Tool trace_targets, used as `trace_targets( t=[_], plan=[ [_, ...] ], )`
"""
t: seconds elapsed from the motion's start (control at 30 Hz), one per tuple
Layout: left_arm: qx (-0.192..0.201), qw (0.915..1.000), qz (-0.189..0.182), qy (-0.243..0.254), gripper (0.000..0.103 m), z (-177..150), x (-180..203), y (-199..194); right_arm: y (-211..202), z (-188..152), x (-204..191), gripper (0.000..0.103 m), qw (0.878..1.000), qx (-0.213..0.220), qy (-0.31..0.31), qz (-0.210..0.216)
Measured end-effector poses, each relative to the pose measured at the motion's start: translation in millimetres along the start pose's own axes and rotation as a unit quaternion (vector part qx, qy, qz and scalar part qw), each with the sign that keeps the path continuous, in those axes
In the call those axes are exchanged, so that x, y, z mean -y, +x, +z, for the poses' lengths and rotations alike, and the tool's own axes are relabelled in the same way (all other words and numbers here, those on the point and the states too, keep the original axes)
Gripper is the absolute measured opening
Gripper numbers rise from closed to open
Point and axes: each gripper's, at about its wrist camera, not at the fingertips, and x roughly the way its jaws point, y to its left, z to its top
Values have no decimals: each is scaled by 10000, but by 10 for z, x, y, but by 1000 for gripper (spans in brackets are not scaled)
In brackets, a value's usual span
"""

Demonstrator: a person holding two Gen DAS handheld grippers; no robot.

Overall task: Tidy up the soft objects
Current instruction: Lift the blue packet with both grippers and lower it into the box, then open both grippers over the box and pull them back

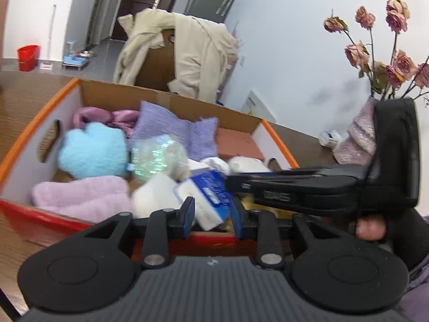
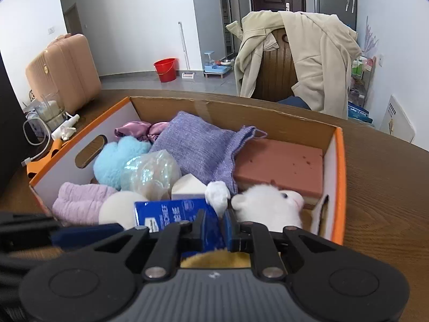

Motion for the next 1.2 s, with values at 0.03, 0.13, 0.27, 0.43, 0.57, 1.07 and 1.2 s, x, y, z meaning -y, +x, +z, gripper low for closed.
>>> trace_targets(
  t=[0.03, 0.13, 0.27, 0.43, 0.57, 1.07, 1.2],
  plan=[
    [39, 10000, 23, 31, 28, 17, -8, -51, -73, -1, 6, 16, 10000, 61, 9, -18],
    [231, 9995, 198, 60, 30, 82, -54, -271, -345, 37, -18, 16, 9996, 277, 7, -64],
    [456, 9973, 455, 341, 39, 151, -99, -631, -816, 63, -125, 17, 9978, 611, -101, -224],
    [632, 9933, 721, 650, 43, 205, -123, -1051, -1363, -22, -231, 23, 9946, 940, -88, -424],
    [784, 9900, 863, 789, 45, 190, -136, -1298, -1718, -168, -304, 25, 9923, 1061, -43, -638],
    [1469, 9772, 1060, 1104, 88, -175, -209, -1842, -2248, -997, -834, 79, 9638, 2329, 378, -1244],
    [1691, 9748, 1029, 1028, 97, -468, -247, -1997, -2289, -1295, -1033, 90, 9565, 2515, 318, -1442]
  ],
)
